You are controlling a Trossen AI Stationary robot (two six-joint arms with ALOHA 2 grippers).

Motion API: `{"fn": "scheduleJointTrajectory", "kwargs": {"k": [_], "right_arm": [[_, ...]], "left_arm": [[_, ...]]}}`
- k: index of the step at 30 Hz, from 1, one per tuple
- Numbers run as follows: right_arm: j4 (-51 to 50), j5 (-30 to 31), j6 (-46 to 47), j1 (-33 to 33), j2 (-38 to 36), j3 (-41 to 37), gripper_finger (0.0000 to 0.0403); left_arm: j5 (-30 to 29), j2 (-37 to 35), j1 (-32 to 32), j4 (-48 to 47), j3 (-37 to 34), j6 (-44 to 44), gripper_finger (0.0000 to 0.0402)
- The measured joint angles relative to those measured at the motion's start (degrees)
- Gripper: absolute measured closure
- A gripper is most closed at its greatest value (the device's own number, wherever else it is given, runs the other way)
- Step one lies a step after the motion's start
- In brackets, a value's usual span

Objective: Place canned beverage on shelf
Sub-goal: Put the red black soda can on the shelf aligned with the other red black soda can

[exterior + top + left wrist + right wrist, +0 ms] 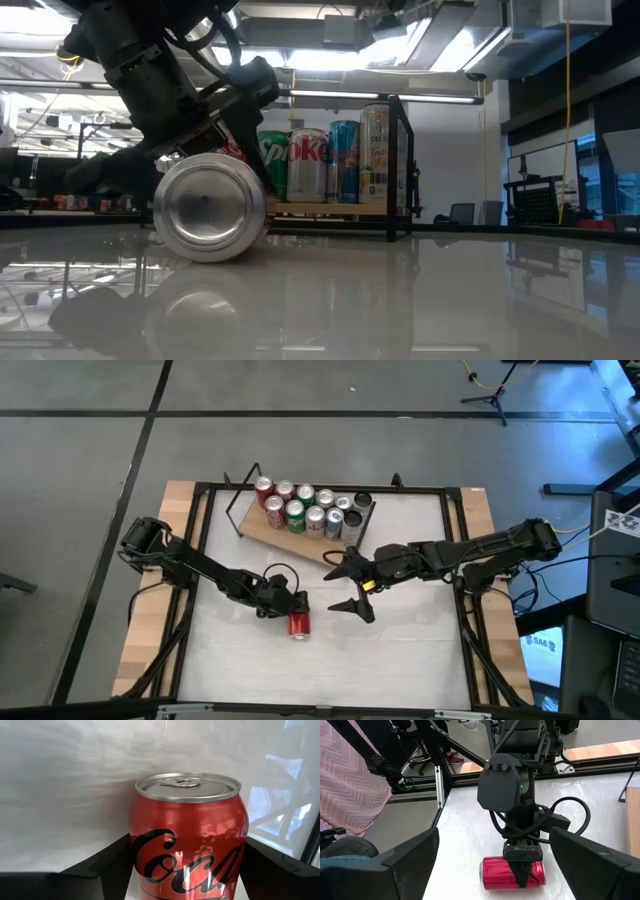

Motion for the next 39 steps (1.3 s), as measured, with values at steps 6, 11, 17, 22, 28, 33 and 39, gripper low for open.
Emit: {"fn": "scheduleJointTrajectory", "kwargs": {"k": [6, 11, 17, 22, 28, 33, 39], "right_arm": [[0.0, 0.0, 0.01, 0.01, 0.0, 0.0, 0.0031], [0.0, 0.0, 0.0, 0.0, 0.0, 0.0, 0.0031], [0.0, 0.0, 0.0, -0.01, 0.0, 0.0, 0.0031], [0.0, 0.0, 0.0, -0.01, 0.0, 0.0, 0.0031], [0.0, 0.0, 0.0, 0.0, 0.0, 0.0, 0.0031], [0.0, 0.0, 0.0, 0.0, 0.0, 0.0, 0.0031], [0.02, 0.0, 0.01, 0.01, 0.0, 0.0, 0.0031]], "left_arm": [[-4.83, 0.0, -0.55, 1.45, 0.0, 4.88, 0.0121], [-12.12, -0.02, -0.69, 2.78, 0.0, 12.17, 0.0121], [-23.56, -0.02, -0.88, 4.88, 0.0, 25.96, 0.0121], [-32.21, -0.02, -1.77, 4.8, 0.0, 41.32, 0.0121], [-43.96, 0.04, -3.82, 4.29, -0.17, 59.1, 0.0121], [-51.68, 0.04, -4.42, 4.46, -0.17, 65.69, 0.0121], [-55.07, 0.84, -4.35, 4.54, -0.17, 62.68, 0.0118]]}}
